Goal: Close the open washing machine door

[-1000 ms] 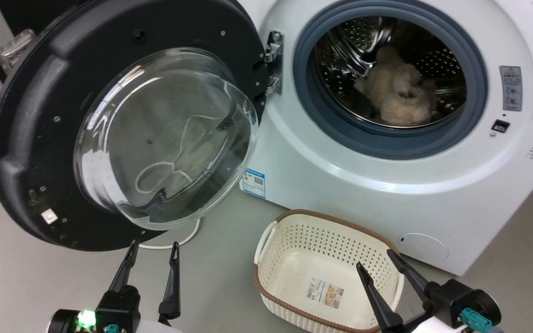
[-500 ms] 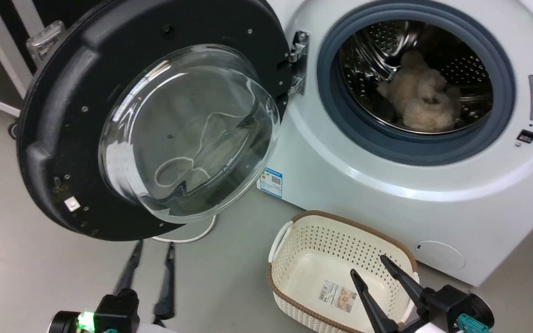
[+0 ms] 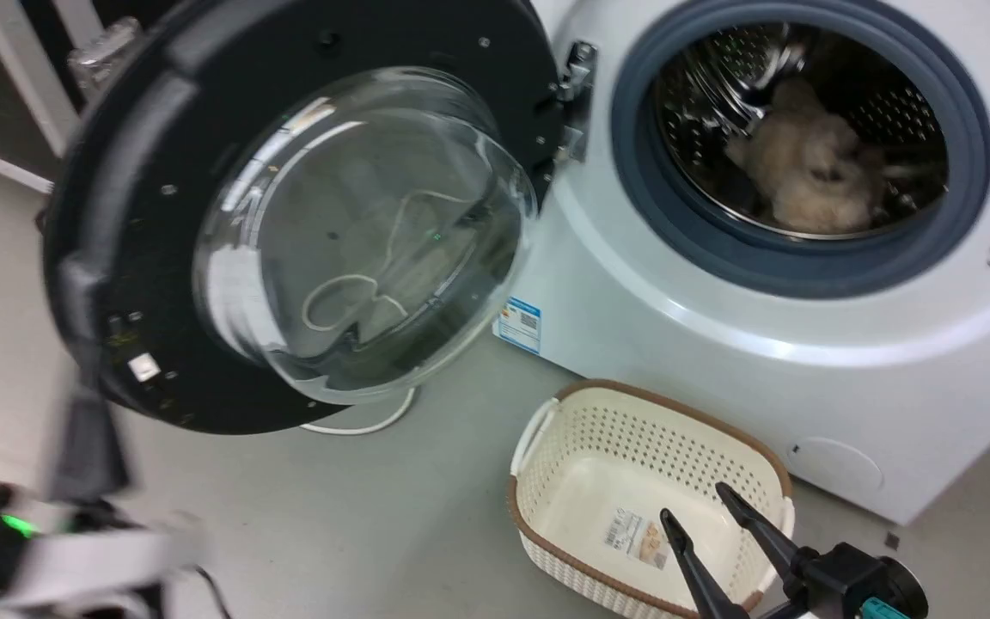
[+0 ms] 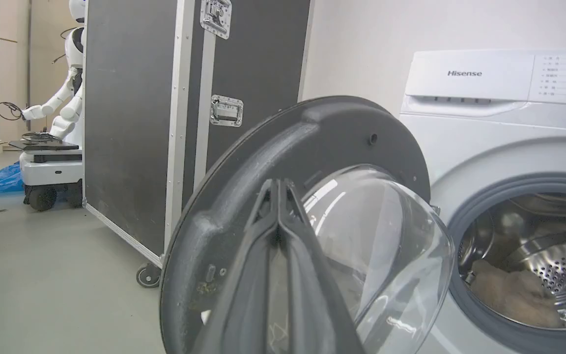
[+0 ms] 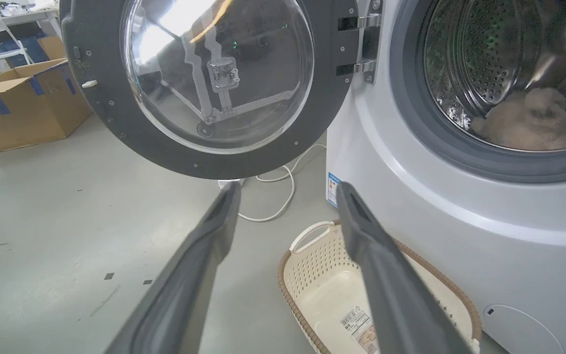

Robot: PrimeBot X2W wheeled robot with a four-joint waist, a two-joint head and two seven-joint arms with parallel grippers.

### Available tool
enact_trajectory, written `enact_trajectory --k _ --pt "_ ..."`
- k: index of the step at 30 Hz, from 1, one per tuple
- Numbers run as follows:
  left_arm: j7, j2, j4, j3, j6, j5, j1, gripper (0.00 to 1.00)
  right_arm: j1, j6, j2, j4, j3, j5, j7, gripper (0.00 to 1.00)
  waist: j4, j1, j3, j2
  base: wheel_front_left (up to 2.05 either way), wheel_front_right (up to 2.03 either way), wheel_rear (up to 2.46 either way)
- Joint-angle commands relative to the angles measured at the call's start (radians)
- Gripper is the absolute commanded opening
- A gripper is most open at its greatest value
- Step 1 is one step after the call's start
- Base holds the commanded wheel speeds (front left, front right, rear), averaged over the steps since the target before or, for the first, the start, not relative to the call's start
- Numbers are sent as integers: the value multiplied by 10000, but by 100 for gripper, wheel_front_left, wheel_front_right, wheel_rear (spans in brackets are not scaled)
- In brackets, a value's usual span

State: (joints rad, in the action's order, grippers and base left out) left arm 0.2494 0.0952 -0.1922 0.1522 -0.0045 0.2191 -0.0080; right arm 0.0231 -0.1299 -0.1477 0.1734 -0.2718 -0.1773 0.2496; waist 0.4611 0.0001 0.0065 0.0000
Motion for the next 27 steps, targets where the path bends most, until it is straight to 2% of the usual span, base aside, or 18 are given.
enact_trajectory --k 1,4,8,12,18,19,21,27 --pt "108 101 -27 262 -108 262 -310 0 -1 -8 -123 -3 -45 -47 106 100 -142 -1 117 0 0 0 0" --pt "41 403 445 1263 -352 1445 -1115 0 -147 -8 -255 -32 -77 -67 122 100 -437 -1 360 0 0 0 0" --pt "-1066 1039 1501 2441 -368 3314 -2590 0 -336 -8 -457 -87 -77 -119 122 100 -832 -1 714 0 0 0 0" --pt "-2414 1889 2858 3320 -83 4640 -3891 0 -469 -8 -630 -137 -81 -200 122 100 -1180 -1 1063 0 0 0 0" --pt "-4227 2936 5105 4517 655 6333 -5357 0 -618 -8 -849 -184 -201 -320 122 100 -1610 -1 1402 0 0 0 0" --pt "-5247 3135 5971 5014 1020 7261 -5807 0 -648 -8 -929 -183 -216 -368 122 100 -1747 -1 1460 0 0 0 0" --pt "-6020 3230 6408 5217 1207 7796 -5944 0 -654 -8 -973 -177 -236 -398 122 100 -1816 -1 1471 0 0 0 0" --pt "-7586 3440 6757 5487 1098 8654 -5537 0 -633 -8 -976 -118 -247 -464 122 100 -1953 -1 1321 0 0 0 0"
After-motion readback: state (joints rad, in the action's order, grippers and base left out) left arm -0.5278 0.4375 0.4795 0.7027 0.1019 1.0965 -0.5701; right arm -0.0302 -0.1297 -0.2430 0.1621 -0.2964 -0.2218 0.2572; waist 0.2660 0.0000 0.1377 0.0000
